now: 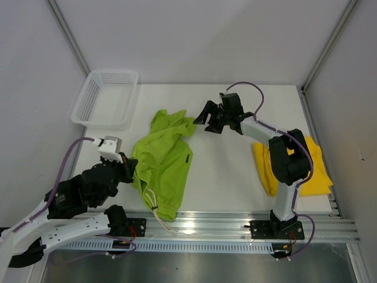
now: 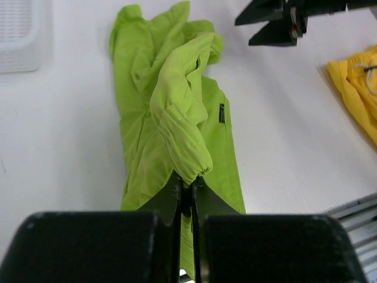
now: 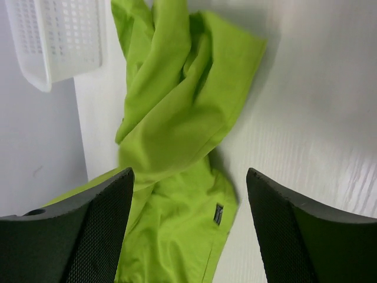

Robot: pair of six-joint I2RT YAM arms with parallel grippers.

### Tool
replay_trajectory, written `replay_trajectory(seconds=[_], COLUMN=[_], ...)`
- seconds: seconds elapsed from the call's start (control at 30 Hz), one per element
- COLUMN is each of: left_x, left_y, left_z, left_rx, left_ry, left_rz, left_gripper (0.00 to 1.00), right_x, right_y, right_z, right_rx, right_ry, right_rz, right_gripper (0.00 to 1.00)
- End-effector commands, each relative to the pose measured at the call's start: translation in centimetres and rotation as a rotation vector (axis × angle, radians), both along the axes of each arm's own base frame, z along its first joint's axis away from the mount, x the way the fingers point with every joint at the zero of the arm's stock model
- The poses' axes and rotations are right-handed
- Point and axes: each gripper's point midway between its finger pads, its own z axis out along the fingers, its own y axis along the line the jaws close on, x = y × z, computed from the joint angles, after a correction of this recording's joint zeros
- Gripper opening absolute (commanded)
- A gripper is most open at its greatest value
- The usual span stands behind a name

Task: Fold and stack the shorts
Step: Flatten the shorts out

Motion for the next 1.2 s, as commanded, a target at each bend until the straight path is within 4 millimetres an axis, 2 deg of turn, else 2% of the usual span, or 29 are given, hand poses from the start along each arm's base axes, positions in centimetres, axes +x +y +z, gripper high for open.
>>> replay_trajectory(seconds=[0.0,0.13,0.3,0.57,0.83,1.17], left_x=[-0.1,-0.3,-0.8,-1.1,-1.2,-1.2], left_y=[3.4,6.8,8.6,9.0,9.2,8.8], left_z=[2.1,1.8,2.6,2.1,2.1,2.3], left_rx=[-0.071,-0.06,-0.081,-0.103,-0.108,-0.106], left_ry=[-0.029,-0.031,-0.053,-0.062,-0.07,-0.072], left_rz=[0.141,0.271,0.31,0.299,0.289,0.27], left_gripper=[0.0,0.0,0.0,0.0,0.0,0.0], right_x=[1.2,1.8,2.4,2.0,1.8,3.1], right_y=[-0.3,0.5,2.1,4.7,6.2,7.9], right_z=[-1.8,-2.2,-2.5,-3.8,-5.3,-6.8], right_rx=[0.096,0.134,0.178,0.256,0.263,0.318], right_ry=[0.036,0.039,0.027,0.104,0.135,0.171], right_rz=[0.008,-0.013,-0.035,-0.057,-0.077,-0.137], right_gripper=[0.79,0.79,0.76,0.72,0.67,0.61])
